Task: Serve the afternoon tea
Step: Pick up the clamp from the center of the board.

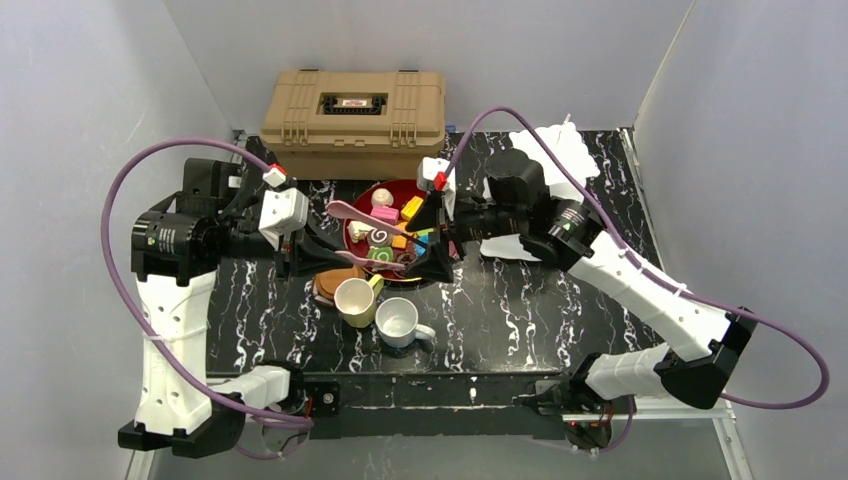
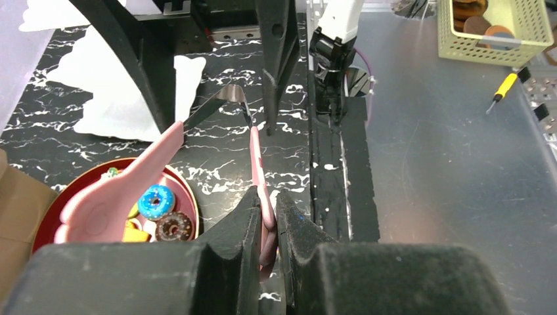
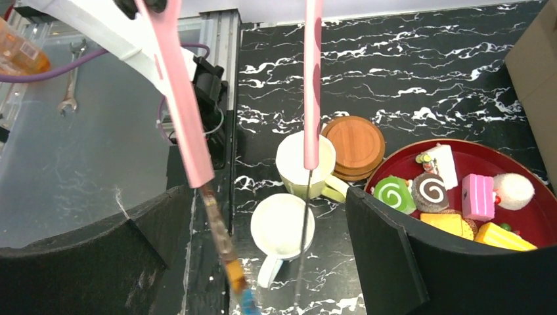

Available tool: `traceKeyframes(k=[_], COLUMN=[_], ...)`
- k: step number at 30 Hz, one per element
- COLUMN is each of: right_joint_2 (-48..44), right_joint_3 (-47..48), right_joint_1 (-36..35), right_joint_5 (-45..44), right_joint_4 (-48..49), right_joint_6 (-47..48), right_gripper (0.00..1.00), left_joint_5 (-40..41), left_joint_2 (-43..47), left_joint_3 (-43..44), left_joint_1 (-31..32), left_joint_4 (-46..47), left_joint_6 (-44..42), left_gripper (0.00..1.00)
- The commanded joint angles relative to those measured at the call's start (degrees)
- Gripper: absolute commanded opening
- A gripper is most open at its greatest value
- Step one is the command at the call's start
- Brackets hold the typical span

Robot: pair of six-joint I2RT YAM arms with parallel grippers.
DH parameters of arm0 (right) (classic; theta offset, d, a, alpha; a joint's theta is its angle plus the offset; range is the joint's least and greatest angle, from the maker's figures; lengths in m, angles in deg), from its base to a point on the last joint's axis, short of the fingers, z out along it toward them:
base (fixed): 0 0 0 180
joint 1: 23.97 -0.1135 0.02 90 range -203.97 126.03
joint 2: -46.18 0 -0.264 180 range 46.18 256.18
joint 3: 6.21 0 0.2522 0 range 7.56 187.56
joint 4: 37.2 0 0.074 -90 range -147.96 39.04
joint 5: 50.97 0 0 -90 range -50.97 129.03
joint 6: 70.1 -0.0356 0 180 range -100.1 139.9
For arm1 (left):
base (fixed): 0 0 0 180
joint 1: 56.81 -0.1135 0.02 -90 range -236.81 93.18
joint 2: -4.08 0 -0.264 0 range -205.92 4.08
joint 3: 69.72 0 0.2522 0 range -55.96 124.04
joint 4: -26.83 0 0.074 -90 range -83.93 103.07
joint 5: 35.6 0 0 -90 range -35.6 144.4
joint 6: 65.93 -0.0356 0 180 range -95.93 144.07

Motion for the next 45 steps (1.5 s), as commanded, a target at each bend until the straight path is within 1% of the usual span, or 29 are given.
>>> traceKeyframes(k=[1,6,13,18,21,24,28,33,34,35,37,41,43,45], right_joint_2=[-1.8,-2.8,-2.0,-2.9,-5.1,-6.5,-6.3,-6.1,-6.1,-6.1,-5.9,-5.0,-4.4,-4.0], right_joint_3=[-1.1,-2.7,-2.9,-3.4,-4.6,-4.9,-4.2,-4.2,-4.1,-4.1,-4.4,-4.9,-4.8,-4.8], right_joint_1=[-1.0,-2.6,-6.3,-6.6,-6.6,-6.6,-6.6,-6.6,-6.6,-6.6,-6.7,-6.6,-6.7,-6.7], right_joint_5=[-3.5,-3.8,-6.7,-8.7,-10.4,-11.1,-10.6,-10.4,-10.3,-10.3,-10.1,-9.3,-8.6,-8.5], right_joint_4=[7.2,9.7,10.1,8.4,8.3,8.3,8.9,9.5,9.6,9.8,10.9,13.8,14.7,15.1], right_joint_6=[-1.5,-0.4,1.1,2.8,3.2,2.9,1.2,0.9,0.6,0.3,-0.7,-2.6,-3.1,-3.3], right_gripper=[0.99,0.98,0.98,0.98,0.98,0.93,0.84,0.67,0.65,0.66,0.74,0.82,0.84,0.84], left_joint_5=[-4.3,-4.5,-5.6,-5.5,-5.2,-5.1,-4.9,-4.3,-4.3,-4.4,-5.0,-6.2,-6.3,-6.4], left_joint_2=[0.8,0.5,1.1,2.1,2.3,2.2,2.1,2.4,2.4,2.5,2.6,2.7,2.8,2.7], left_joint_3=[1.1,1.2,-0.3,-1.2,-1.4,-1.6,-2.1,-2.3,-2.2,-2.2,-2.4,-2.9,-2.7,-2.5], left_joint_1=[0.0,0.0,0.0,0.0,0.0,0.0,0.0,0.0,0.0,0.0,0.0,0.0,0.0,0.0], left_joint_4=[-0.4,0.2,6.1,10.1,10.6,10.7,11.2,12.0,12.3,12.5,13.3,15.5,16.0,16.4], left_joint_6=[2.9,4.1,10.3,14.2,14.6,14.8,15.4,16.5,16.8,17.1,17.9,20.4,20.8,21.5], left_gripper=[0.0,0.0,0.0,0.0,0.0,0.0,0.0,0.0,0.0,0.0,0.0,0.0,0.0,0.0])
